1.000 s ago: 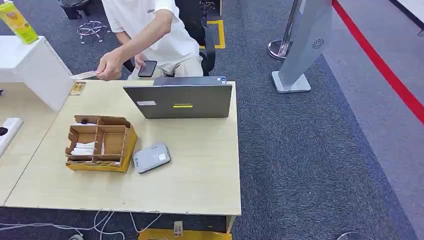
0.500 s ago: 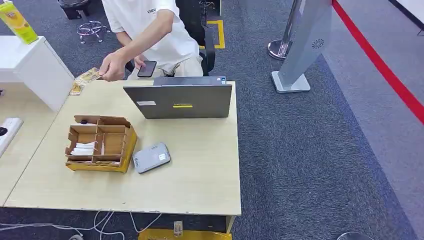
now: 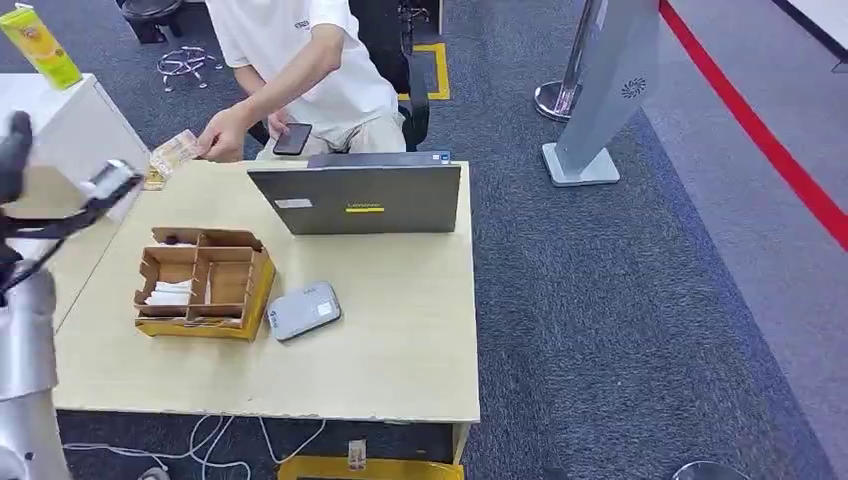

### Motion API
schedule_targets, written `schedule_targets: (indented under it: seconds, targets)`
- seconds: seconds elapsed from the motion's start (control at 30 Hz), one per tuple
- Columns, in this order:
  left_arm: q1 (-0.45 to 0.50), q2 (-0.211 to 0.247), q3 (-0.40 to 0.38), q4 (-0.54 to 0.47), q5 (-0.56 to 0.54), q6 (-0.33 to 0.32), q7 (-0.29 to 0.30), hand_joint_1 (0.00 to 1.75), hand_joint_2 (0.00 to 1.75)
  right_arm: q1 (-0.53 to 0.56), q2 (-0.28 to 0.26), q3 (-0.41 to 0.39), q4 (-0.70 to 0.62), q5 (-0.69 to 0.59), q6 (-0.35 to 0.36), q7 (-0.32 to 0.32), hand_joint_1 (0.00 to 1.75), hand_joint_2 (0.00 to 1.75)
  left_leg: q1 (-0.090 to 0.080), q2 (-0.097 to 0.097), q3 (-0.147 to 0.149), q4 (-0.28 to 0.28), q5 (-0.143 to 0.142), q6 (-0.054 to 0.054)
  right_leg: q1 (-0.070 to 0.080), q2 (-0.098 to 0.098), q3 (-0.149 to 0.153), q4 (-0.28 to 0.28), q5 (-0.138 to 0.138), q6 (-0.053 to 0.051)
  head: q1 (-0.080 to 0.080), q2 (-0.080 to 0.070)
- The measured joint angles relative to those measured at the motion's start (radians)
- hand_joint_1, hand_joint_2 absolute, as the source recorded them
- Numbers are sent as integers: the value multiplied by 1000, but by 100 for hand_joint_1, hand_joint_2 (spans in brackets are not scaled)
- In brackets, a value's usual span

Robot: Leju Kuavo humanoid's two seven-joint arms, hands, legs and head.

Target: Pass the card to the sensor for recognition and then transmit it.

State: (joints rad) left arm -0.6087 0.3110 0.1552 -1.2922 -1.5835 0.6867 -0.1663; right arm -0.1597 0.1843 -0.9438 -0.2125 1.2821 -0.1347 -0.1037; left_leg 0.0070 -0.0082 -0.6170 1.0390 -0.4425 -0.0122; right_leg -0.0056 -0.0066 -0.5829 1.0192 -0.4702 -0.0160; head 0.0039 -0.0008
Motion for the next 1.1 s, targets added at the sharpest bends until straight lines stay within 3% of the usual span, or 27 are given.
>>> schedule_targets:
  seconds: [0.07, 0.27, 0.43, 0.5, 0.57, 0.6, 0.73, 1.0, 1.03, 1.07, 1.1]
  targets:
    - [-37, 27, -8, 101, 8, 3, 32, 0, 175, 8, 5, 9, 2, 0, 0, 3, 0, 175, -2, 17, -6, 1, 0, 0, 0, 17, -10, 0, 5, 2, -7, 0]
    - [-120, 52, -51, 308, 32, 6, 115, 0, 175, 14, 5, 16, 3, -9, -6, 7, 0, 175, -3, 17, -10, 1, -1, 1, -1, 16, -14, -2, 5, 4, -5, 0]
    - [-157, 61, -62, 401, 32, 6, 116, 0, 175, 15, 5, 16, 3, -11, -8, 10, 0, 175, -3, 16, -11, 0, 0, 2, -1, 16, -14, -2, 5, 4, -5, 0]
    - [-190, 63, -73, 459, 31, -66, 195, 0, 175, 16, 5, 16, 5, -15, -8, 20, 0, 175, -3, 16, -12, 1, 0, 2, -1, 16, -16, -2, 5, 4, -5, 0]
    - [-258, 64, -89, 572, 31, -257, 327, 0, 175, 15, 5, 16, 5, -17, -6, 29, 0, 175, -3, 15, -12, 0, 0, 2, -1, 15, -15, -2, 5, 4, -3, 0]
    - [-275, 66, -95, 606, 31, -303, 349, 0, 175, 16, 5, 16, 5, -17, -5, 30, 0, 175, -3, 15, -12, 0, 1, 2, -1, 15, -16, -2, 5, 4, -7, 0]
    - [-317, 62, -115, 708, 31, -289, 356, 0, 175, 20, 5, 16, 5, -18, -3, 31, 0, 175, -2, 14, -13, 1, 2, 2, -1, 14, -15, -2, 5, 4, -6, 0]
    - [-338, 56, -127, 775, 31, -280, 359, 2, 175, 22, 5, 15, 5, -18, 0, 31, 0, 175, -2, 15, -13, 1, 2, 3, -1, 15, -16, -2, 5, 4, -5, 0]
    - [-339, 56, -127, 779, 31, -280, 362, 161, 175, 22, 5, 16, 5, -18, 0, 30, 0, 175, -2, 15, -13, 1, 2, 3, -1, 15, -16, -2, 5, 4, -5, 0]
    - [-340, 56, -127, 783, 31, -280, 363, 175, 175, 22, 5, 16, 5, -18, 0, 31, 0, 175, -2, 15, -13, 1, 2, 3, -1, 15, -16, -2, 5, 4, -5, 0]
    - [-341, 56, -127, 786, 31, -280, 363, 175, 175, 22, 5, 16, 5, -18, 0, 31, 0, 175, -2, 15, -13, 1, 2, 3, -1, 15, -16, -2, 5, 4, -5, 0]
